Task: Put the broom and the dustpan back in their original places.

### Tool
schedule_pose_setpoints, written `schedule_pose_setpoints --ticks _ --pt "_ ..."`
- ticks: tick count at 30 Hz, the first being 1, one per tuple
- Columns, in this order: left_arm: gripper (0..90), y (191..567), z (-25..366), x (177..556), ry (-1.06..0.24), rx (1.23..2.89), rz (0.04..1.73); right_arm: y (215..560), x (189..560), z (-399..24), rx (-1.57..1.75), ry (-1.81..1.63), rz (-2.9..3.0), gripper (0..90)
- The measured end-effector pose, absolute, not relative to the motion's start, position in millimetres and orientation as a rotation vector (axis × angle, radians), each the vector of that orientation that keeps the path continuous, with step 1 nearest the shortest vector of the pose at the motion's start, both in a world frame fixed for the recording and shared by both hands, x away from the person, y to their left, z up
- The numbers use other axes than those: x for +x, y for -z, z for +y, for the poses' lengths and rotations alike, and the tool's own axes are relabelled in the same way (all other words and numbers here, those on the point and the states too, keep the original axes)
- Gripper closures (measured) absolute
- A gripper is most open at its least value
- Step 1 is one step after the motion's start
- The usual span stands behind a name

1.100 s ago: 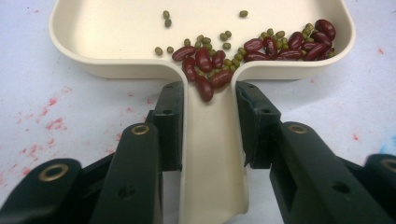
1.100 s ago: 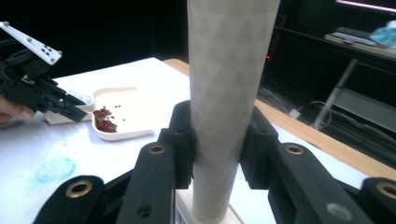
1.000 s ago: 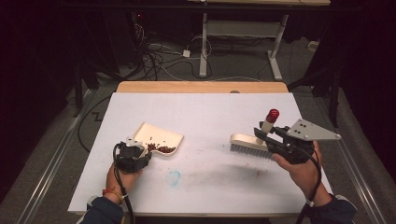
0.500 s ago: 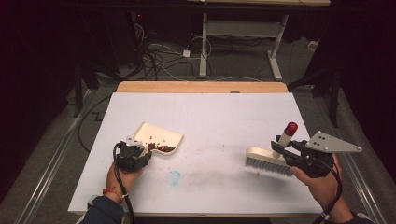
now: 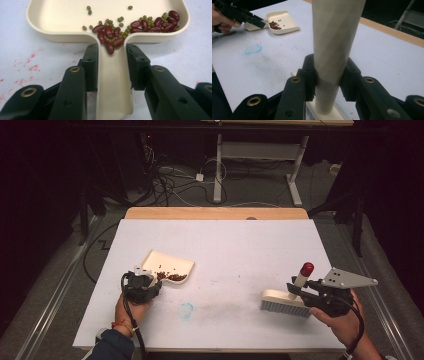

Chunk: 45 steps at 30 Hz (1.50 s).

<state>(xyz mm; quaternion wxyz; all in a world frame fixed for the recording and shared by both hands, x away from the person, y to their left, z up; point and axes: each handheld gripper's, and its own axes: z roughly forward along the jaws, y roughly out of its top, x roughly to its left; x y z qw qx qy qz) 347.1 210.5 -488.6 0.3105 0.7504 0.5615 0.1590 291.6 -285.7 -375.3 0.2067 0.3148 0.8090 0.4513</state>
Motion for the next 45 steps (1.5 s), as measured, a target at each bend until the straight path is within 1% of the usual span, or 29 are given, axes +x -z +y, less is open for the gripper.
schedule_pose_setpoints --ticks 6,7,8,9,16,18,20,23,26,30,31,32,34,36,39,41,42,45 --pt "62.4 491 200 352 -0.442 1.947 1.540 373 314 -283 0.938 -1.228 2.264 69.1" --pt "60.3 492 198 351 -0.438 1.945 1.542 374 321 -282 0.949 -1.225 2.269 68.8" --pt "55.4 492 197 351 -0.423 1.945 1.546 375 327 -281 0.968 -1.222 2.274 68.2" --pt "52.8 492 195 350 -0.416 1.943 1.546 376 335 -280 0.979 -1.212 2.263 67.8" --pt "49.6 490 190 342 -0.375 1.988 1.478 387 384 -266 1.070 -1.081 2.260 63.1" --pt "48.4 490 193 340 -0.365 1.978 1.453 392 396 -263 1.096 -1.045 2.264 62.7" --pt "46.4 489 194 337 -0.361 1.973 1.426 398 406 -262 1.142 -1.017 2.249 61.7" --pt "40.8 484 194 332 -0.395 1.980 1.356 406 418 -261 1.198 -0.980 2.242 60.9" --pt "33.9 479 195 326 -0.441 1.989 1.290 411 426 -263 1.235 -0.962 2.230 60.1" --pt "32.7 474 205 318 -0.481 1.967 1.191 418 434 -263 1.266 -0.941 2.215 59.3" --pt "29.9 475 206 316 -0.511 1.978 1.161 420 436 -263 1.273 -0.933 2.206 58.3" --pt "30.4 476 207 315 -0.537 2.003 1.132 421 437 -262 1.278 -0.922 2.187 56.7" --pt "29.8 479 209 313 -0.538 2.018 1.105 423 439 -261 1.283 -0.904 2.162 57.2" --pt "26.2 481 211 311 -0.539 2.024 1.082 423 440 -260 1.287 -0.907 2.132 53.8" --pt "23.9 482 212 307 -0.549 2.035 1.046 422 440 -259 1.277 -0.938 2.109 49.3" --pt "23.3 482 212 303 -0.562 2.039 1.027 422 440 -258 1.232 -0.960 2.104 44.5" --pt "21.4 482 211 301 -0.567 2.040 1.017 423 441 -258 1.208 -0.974 2.108 43.4" --pt "20.0 484 211 297 -0.572 2.061 0.993 425 442 -258 1.201 -0.984 2.095 39.9"
